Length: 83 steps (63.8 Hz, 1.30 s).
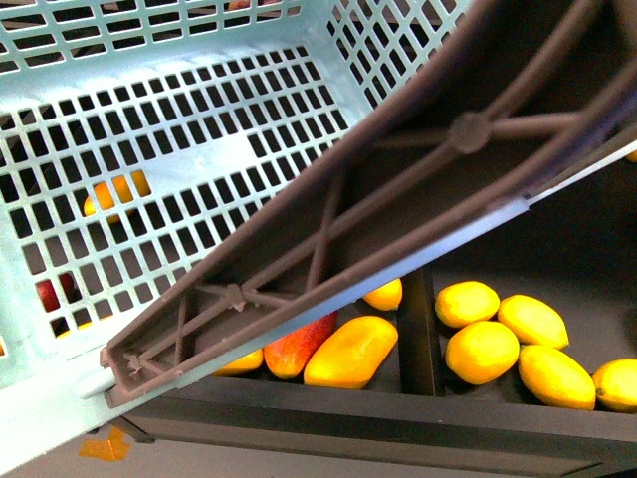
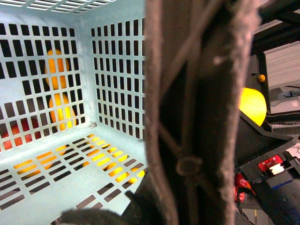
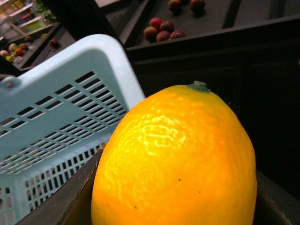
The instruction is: Pick lemon and mango into basket
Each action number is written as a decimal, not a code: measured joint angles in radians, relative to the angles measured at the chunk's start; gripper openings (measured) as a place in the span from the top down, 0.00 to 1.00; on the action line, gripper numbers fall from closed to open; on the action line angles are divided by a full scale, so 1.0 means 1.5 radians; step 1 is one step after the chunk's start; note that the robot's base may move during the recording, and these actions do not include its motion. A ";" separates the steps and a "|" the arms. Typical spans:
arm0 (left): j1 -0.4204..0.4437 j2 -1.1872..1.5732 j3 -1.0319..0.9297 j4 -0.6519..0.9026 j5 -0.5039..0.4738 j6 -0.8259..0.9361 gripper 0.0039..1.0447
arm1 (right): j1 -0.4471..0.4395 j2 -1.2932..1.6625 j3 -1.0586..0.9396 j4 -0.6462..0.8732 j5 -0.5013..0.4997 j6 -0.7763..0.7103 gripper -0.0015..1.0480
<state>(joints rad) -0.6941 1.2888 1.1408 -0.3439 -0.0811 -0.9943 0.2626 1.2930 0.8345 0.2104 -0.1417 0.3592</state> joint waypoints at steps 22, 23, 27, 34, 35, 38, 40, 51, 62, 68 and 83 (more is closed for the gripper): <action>0.000 0.000 0.000 0.000 0.000 -0.001 0.96 | 0.091 0.033 0.000 0.030 0.020 -0.008 0.38; 0.000 0.000 0.000 0.000 0.000 -0.001 0.96 | 0.095 0.036 0.000 0.030 0.020 -0.008 0.38; 0.000 0.000 0.000 0.000 0.000 0.000 0.96 | 0.101 0.042 -0.001 0.030 0.020 -0.008 0.38; 0.000 0.000 0.000 0.000 0.001 -0.001 0.96 | 0.113 0.051 -0.006 0.033 0.025 -0.008 0.24; 0.000 0.000 0.000 0.000 0.001 -0.001 0.96 | 0.115 0.052 -0.006 0.034 0.026 -0.008 0.21; 0.000 0.000 0.000 0.000 0.000 -0.001 0.96 | 0.116 0.052 -0.006 0.036 0.027 -0.008 0.13; 0.000 0.000 0.000 0.000 0.000 -0.001 0.96 | 0.117 0.052 -0.006 0.037 0.027 -0.008 0.10; 0.000 0.003 0.000 0.000 0.001 -0.001 0.96 | 0.114 0.051 -0.007 0.038 0.031 -0.005 0.09; -0.001 0.004 0.000 0.000 0.001 -0.002 0.96 | 0.085 0.033 -0.011 0.024 0.049 0.011 0.08; -0.001 0.004 0.000 0.000 0.001 -0.002 0.96 | 0.048 0.005 -0.020 0.015 0.085 0.015 0.08; -0.002 0.004 0.000 0.000 0.002 -0.002 0.96 | -0.008 -0.018 -0.035 0.005 0.117 0.027 0.08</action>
<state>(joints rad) -0.6971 1.2945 1.1412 -0.3439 -0.0784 -0.9974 0.2512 1.2667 0.7815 0.2184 0.0338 0.4004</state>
